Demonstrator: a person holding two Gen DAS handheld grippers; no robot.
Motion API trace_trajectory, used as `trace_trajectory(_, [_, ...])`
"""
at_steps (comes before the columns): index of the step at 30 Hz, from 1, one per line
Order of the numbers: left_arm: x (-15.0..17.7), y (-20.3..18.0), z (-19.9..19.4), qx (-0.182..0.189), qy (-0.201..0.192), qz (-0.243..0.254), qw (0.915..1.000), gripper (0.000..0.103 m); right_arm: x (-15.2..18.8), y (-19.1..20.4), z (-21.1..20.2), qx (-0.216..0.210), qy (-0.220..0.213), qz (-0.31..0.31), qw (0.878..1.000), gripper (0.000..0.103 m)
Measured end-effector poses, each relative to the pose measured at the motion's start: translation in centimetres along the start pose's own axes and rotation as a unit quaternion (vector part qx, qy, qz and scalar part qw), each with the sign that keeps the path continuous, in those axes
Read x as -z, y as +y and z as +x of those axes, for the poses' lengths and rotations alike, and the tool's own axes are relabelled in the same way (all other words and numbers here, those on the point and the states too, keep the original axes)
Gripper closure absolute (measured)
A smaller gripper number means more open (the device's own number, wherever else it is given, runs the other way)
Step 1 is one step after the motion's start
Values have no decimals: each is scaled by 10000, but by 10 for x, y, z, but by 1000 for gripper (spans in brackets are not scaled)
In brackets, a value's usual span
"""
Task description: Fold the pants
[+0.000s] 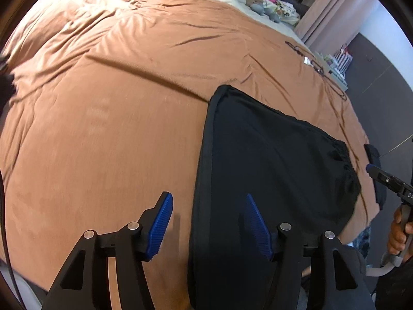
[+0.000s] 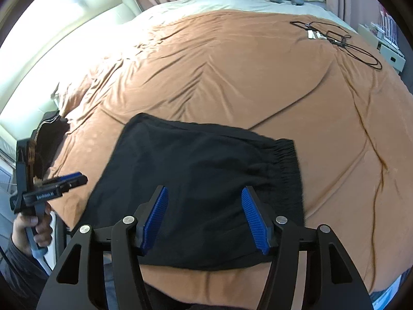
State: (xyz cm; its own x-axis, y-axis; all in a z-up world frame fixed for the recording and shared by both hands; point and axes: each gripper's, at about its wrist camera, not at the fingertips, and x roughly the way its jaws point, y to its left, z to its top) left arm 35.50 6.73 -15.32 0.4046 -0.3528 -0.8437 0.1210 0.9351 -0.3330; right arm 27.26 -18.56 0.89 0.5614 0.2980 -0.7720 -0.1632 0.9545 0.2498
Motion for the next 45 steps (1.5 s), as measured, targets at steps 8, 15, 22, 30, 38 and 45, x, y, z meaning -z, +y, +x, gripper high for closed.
trace_trajectory(8, [50, 15, -22, 337, -163, -583, 9976, 42, 19, 25, -15, -95, -35, -133, 9999, 45])
trace_trajectory(15, [84, 23, -30, 492, -290, -926, 9941, 42, 36, 38, -17, -173, -52, -143, 9997, 47])
trace_trajectory(22, [113, 28, -31, 652, -291, -1272, 9893, 41, 51, 46, -10, -300, -37, -22, 9995, 49])
trace_trajectory(30, [139, 32, -29, 949, -298, -1601, 9821, 36, 65, 49, 14, -515, -20, 137, 9986, 49])
trace_trajectory(38, [152, 34, -29, 1257, -314, -1906, 9731, 36, 73, 43, 45, -490, 123, 273, 9984, 56])
trace_trajectory(45, [166, 51, -37, 1471, -495, -2365, 9591, 36, 86, 29, 67, -619, 135, 353, 9974, 58])
